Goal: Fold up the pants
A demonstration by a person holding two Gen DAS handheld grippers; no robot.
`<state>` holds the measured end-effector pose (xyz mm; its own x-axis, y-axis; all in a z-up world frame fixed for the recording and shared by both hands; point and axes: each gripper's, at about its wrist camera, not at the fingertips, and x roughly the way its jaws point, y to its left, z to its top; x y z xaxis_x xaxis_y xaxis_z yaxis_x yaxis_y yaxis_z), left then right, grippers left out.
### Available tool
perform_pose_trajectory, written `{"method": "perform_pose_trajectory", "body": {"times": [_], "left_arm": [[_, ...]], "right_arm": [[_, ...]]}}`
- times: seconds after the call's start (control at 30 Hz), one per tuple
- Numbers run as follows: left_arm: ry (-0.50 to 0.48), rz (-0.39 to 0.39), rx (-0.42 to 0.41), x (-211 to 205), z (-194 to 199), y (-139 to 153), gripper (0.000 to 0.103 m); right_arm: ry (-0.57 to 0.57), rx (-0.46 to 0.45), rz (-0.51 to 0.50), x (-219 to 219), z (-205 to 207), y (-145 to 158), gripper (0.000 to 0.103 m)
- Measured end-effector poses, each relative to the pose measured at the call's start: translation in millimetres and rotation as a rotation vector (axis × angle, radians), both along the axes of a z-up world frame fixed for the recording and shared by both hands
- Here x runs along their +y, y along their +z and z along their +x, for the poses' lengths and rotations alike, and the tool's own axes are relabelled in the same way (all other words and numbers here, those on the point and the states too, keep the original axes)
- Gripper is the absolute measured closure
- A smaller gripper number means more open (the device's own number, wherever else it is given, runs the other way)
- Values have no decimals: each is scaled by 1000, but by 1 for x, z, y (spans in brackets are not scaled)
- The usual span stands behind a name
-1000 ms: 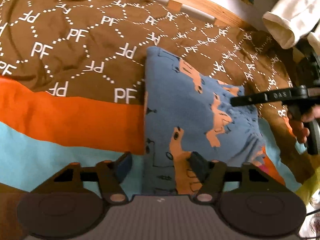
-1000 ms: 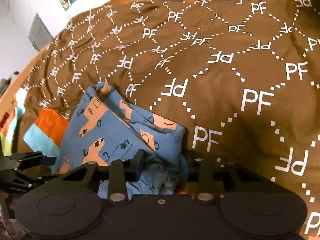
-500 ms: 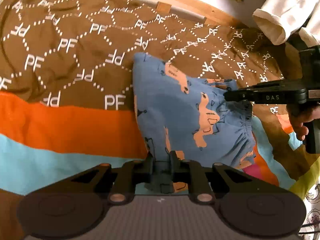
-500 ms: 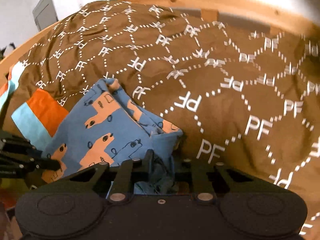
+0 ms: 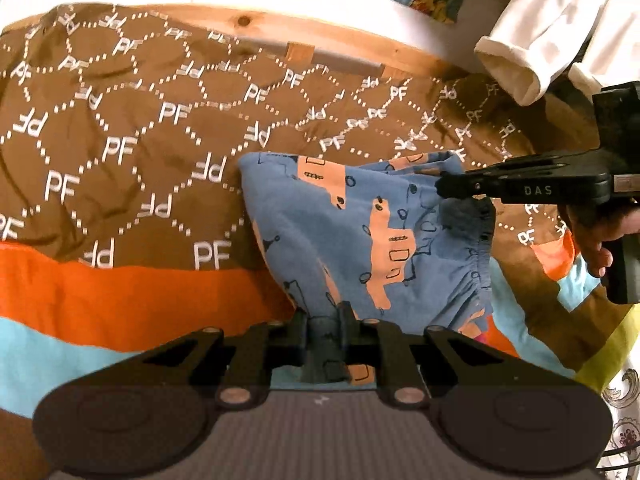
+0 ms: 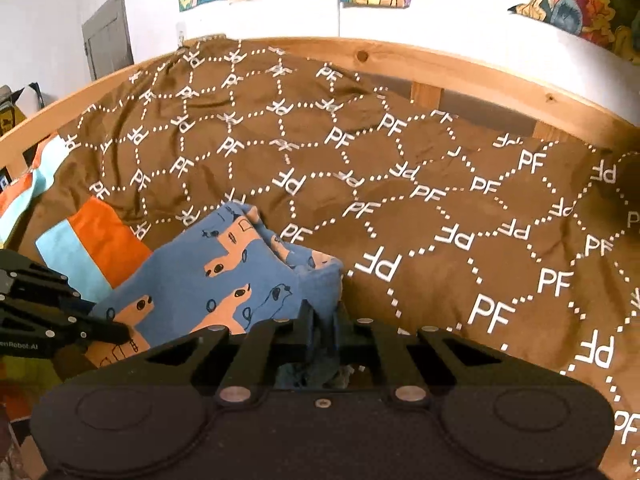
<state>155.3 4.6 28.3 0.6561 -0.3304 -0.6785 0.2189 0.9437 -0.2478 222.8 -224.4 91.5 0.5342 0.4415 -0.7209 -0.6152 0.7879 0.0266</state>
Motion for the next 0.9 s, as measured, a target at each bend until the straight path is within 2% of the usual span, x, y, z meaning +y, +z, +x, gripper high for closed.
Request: {"method": "perform_pose_trajectory", "body": {"times": [0.23, 0.3, 0.43, 0.57, 0.67, 0.8, 0.9], "left_arm": [[-31, 26, -102, -8, 15, 26, 88], [-21, 6, -118, -8, 29, 34, 88], [30, -61, -96, -3, 60, 36, 88], [49, -64, -87, 1, 84, 23, 87], [70, -47, -39, 6, 100, 1, 87], [86, -89, 2, 19, 108, -26, 86], [79, -119, -3, 23, 107, -28, 85]], "right_arm": [[-14, -77, 14, -2, 5, 25, 95], [-19, -108, 7, -3, 13, 32, 95], [-46, -132, -16, -1, 41, 40, 95], [-47, -155, -61, 6, 70, 33, 95], [-65, -127, -67, 12, 90, 19, 94], [-86, -100, -103, 17, 107, -8, 94], [-92, -91, -101, 15, 113, -12, 94]]}}
